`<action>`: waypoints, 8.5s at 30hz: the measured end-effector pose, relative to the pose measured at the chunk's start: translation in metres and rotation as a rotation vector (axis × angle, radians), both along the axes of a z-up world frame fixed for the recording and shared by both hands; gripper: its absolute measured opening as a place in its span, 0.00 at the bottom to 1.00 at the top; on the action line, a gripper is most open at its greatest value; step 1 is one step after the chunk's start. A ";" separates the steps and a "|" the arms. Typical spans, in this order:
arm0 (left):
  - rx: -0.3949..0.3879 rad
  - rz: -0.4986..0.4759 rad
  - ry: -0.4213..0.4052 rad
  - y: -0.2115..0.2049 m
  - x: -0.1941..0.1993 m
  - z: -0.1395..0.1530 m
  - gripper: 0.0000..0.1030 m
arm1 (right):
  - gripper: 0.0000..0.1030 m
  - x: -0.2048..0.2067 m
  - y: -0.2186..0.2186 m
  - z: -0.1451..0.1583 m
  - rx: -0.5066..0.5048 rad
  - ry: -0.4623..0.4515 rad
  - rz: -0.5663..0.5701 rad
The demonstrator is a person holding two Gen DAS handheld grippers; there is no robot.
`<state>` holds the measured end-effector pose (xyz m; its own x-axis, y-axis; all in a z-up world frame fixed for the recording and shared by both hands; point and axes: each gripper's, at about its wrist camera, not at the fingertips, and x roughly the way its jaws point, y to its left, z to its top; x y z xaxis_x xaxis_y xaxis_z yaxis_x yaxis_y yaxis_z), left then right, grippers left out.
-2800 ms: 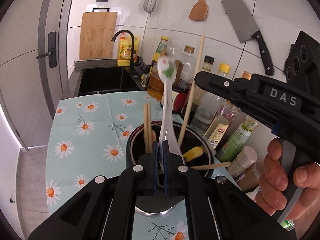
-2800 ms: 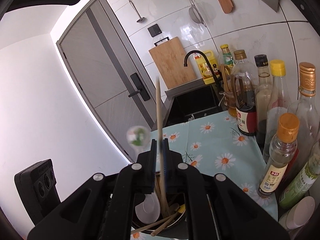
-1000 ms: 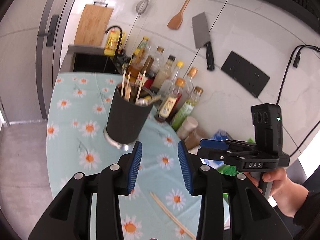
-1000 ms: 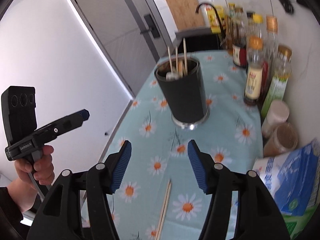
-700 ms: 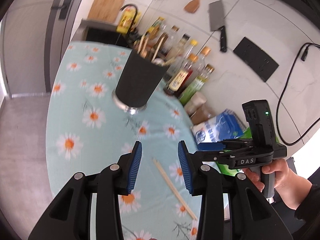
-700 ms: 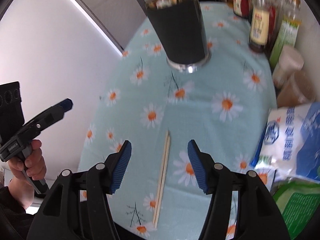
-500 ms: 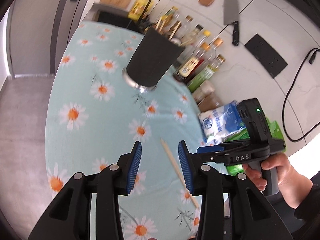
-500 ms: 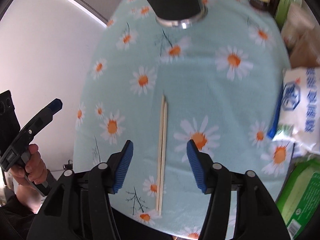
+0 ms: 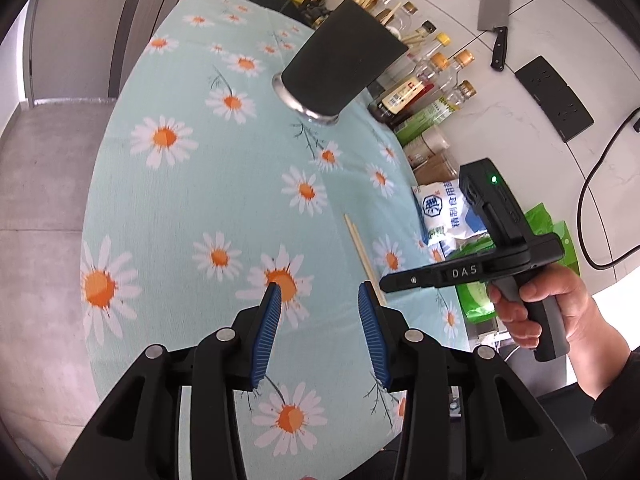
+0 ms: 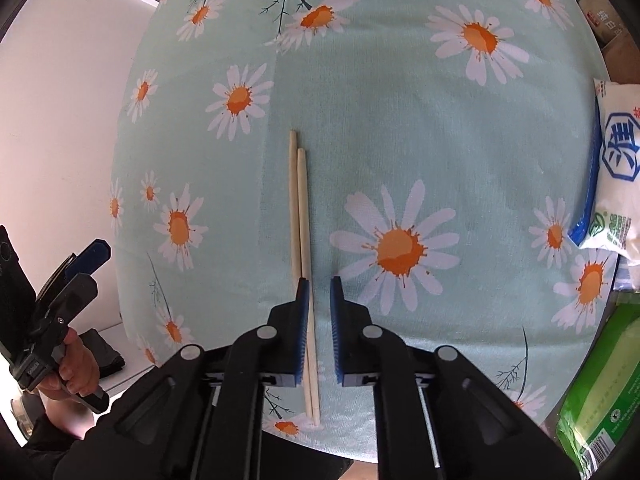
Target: Organize utensils
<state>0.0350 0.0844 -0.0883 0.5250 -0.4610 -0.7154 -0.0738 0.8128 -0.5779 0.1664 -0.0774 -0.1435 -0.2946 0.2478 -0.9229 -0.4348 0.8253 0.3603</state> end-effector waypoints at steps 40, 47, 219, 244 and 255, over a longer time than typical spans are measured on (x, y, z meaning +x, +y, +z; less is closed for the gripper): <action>0.089 0.015 0.270 -0.079 0.039 -0.024 0.38 | 0.05 -0.018 0.005 0.022 0.062 -0.093 0.003; 0.065 0.056 0.399 -0.095 0.068 -0.027 0.38 | 0.05 0.001 -0.031 0.048 0.172 -0.107 -0.038; 0.576 0.169 -0.390 -0.093 -0.003 0.111 0.94 | 0.95 -0.063 -0.101 0.153 0.446 -1.079 -0.102; 0.518 0.168 -0.246 -0.076 0.020 0.062 0.94 | 0.95 -0.056 -0.092 0.103 0.397 -0.959 -0.097; 0.531 0.144 -0.246 -0.079 0.024 0.066 0.94 | 0.95 -0.049 -0.087 0.097 0.394 -0.928 -0.105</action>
